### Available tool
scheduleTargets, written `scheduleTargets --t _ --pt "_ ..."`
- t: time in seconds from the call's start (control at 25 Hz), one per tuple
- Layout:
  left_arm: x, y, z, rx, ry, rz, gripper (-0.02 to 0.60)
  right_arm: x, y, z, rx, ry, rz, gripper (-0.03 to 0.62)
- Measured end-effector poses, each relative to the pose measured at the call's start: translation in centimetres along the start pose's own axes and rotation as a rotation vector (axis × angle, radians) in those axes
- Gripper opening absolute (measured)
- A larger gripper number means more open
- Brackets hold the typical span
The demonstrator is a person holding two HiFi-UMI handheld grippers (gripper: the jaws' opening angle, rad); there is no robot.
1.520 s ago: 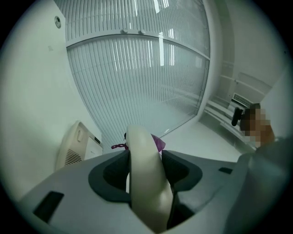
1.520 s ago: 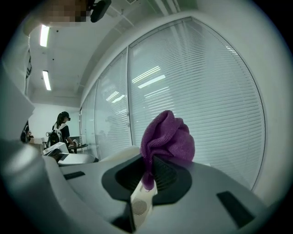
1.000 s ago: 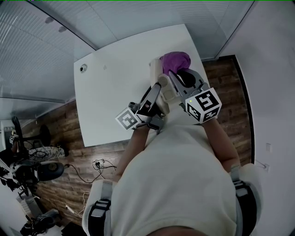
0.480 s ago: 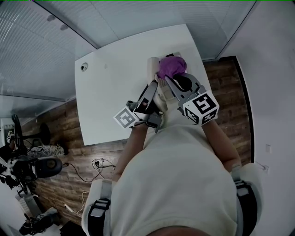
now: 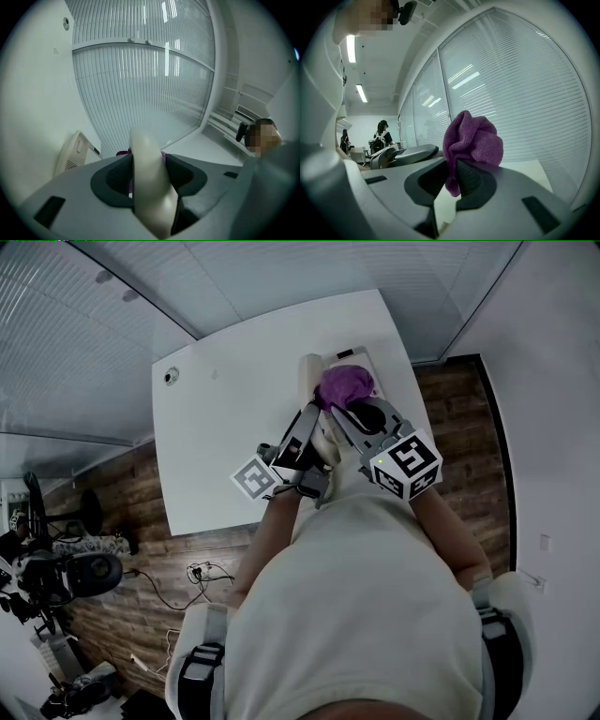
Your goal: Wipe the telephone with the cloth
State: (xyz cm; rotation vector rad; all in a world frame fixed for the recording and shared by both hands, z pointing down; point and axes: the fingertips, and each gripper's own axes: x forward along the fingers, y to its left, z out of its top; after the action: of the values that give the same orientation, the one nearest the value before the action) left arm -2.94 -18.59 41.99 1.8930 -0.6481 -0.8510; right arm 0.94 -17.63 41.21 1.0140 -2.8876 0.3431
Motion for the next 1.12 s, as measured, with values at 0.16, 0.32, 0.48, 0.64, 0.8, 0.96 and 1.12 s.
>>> scheduleTargets --t 0.16,0.32,0.48,0.64,0.8,0.96,1.12 --pt "-0.1 0.1 0.0 -0.005 -0.003 0.001 0.229 0.2 0.7 -0.3 0.015 0.006 0.033 0.046" --pt "-0.1 0.1 0.0 -0.006 -0.007 -0.002 0.229 0.3 1.5 -0.5 0.026 0.009 0.076 0.046" --pt "0.0 0.0 0.1 -0.017 -0.013 -0.006 0.229 0.3 2.5 -1.0 0.033 0.026 0.132 0.046" --pt "0.0 0.0 0.3 -0.016 -0.014 -0.008 0.229 0.4 2.6 -1.1 0.046 0.032 0.161 0.046" --pt "0.0 0.0 0.4 -0.013 -0.01 -0.002 0.229 0.2 2.7 -1.1 0.034 0.051 0.19 0.046" --pt "0.0 0.1 0.0 -0.009 -0.004 -0.003 0.229 -0.3 2.6 -1.5 0.016 0.077 0.229 0.046" --pt "0.0 0.2 -0.1 -0.01 -0.004 -0.002 0.229 -0.7 2.7 -1.7 0.004 0.091 0.246 0.046"
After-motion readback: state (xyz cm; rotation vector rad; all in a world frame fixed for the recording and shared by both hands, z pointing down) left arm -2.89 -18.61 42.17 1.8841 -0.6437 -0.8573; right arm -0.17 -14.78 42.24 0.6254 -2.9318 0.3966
